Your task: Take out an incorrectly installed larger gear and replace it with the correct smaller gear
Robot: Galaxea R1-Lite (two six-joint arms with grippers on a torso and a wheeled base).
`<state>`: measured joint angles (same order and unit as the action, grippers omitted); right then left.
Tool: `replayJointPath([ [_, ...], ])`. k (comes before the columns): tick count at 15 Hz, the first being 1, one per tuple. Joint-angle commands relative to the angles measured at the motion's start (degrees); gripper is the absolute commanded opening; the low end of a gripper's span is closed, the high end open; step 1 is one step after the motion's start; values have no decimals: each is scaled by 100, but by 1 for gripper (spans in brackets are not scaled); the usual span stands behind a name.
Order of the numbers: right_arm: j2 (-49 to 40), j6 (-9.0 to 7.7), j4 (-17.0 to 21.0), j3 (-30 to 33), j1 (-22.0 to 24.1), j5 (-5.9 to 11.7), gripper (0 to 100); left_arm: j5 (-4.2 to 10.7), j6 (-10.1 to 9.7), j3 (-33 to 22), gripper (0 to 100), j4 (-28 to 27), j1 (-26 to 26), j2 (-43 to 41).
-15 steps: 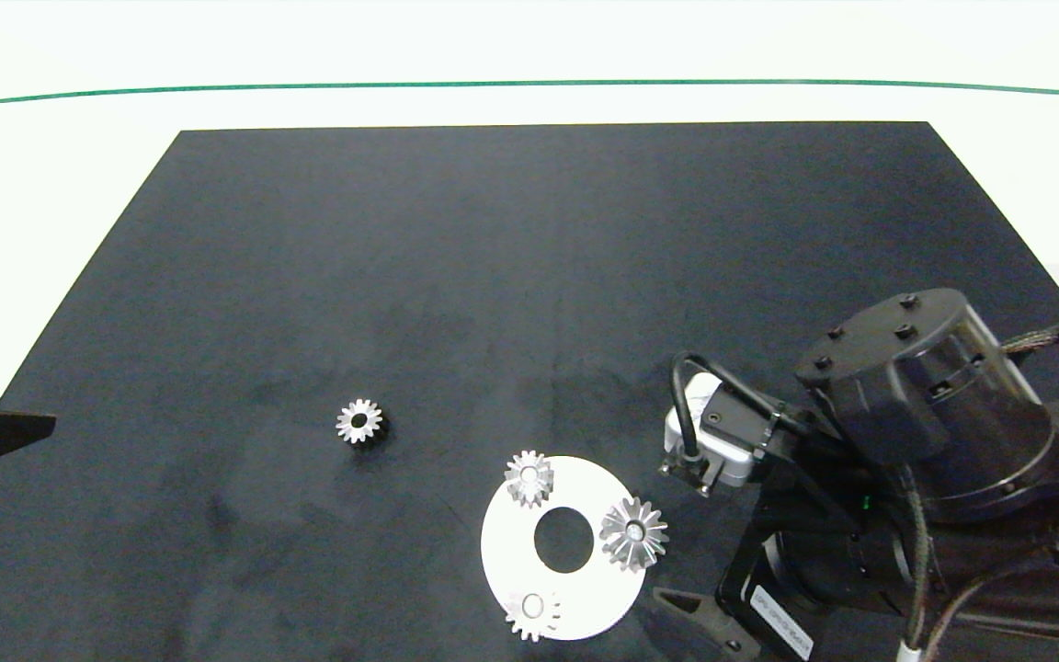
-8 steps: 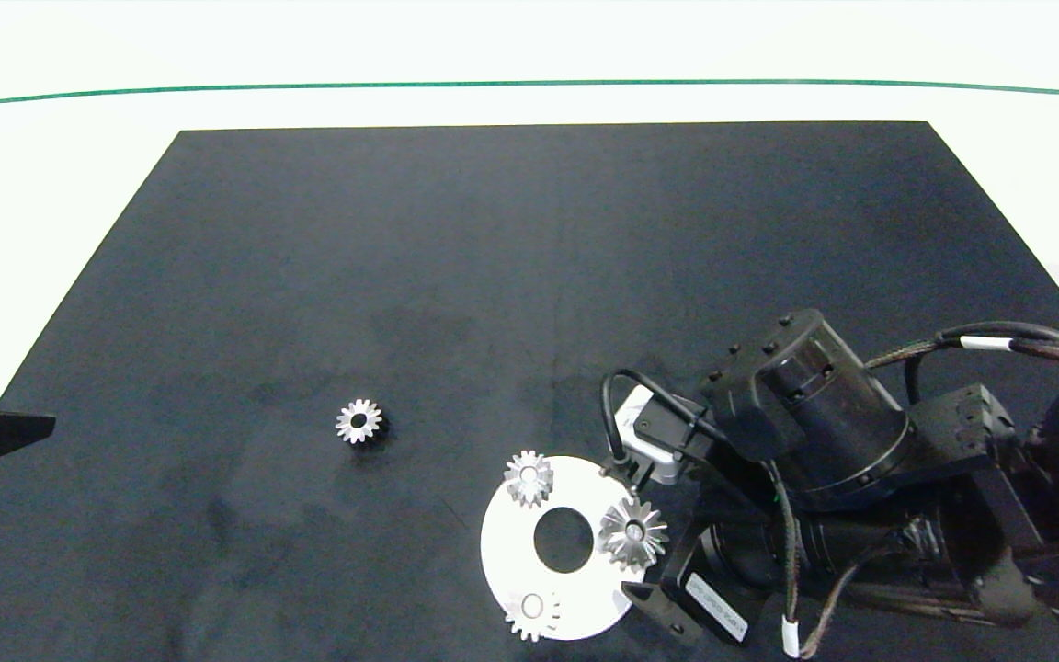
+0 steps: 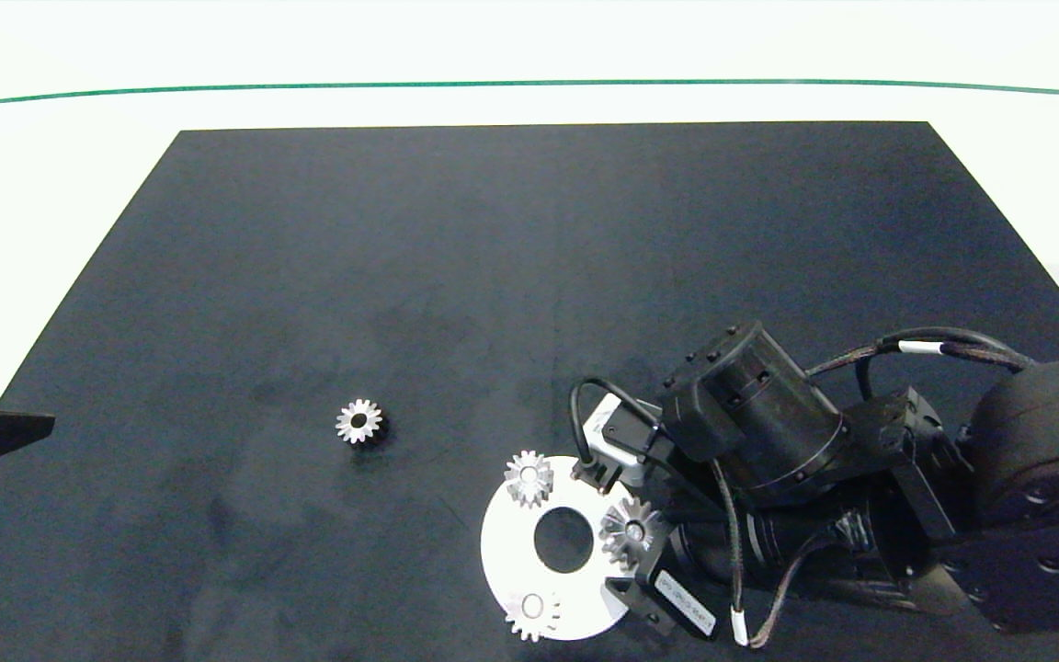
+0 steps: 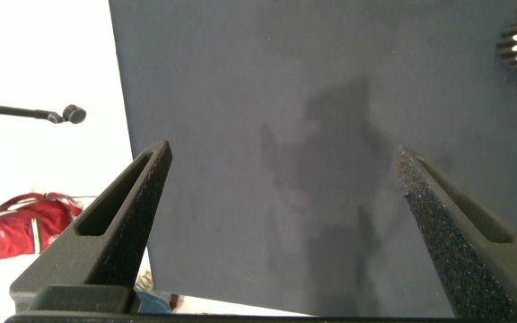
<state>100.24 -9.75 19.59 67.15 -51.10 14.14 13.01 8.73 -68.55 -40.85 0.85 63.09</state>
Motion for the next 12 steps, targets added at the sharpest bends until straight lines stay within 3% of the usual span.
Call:
replayJointPath([
  [1, 92, -18, 10, 0, -5, 10, 85, 18, 6, -1, 100, -11, -15, -16],
  [3, 153, -18, 10, 0, -5, 36, 82, 53, 6, -1, 100, -19, -6, -16],
  [5, 250, -27, 1, 9, -14, 282, 77, 53, 6, 8, 100, -19, 3, -7],
  [12, 250, -27, -25, 35, -23, 291, 64, 53, 76, 61, 100, -19, 3, -7],
])
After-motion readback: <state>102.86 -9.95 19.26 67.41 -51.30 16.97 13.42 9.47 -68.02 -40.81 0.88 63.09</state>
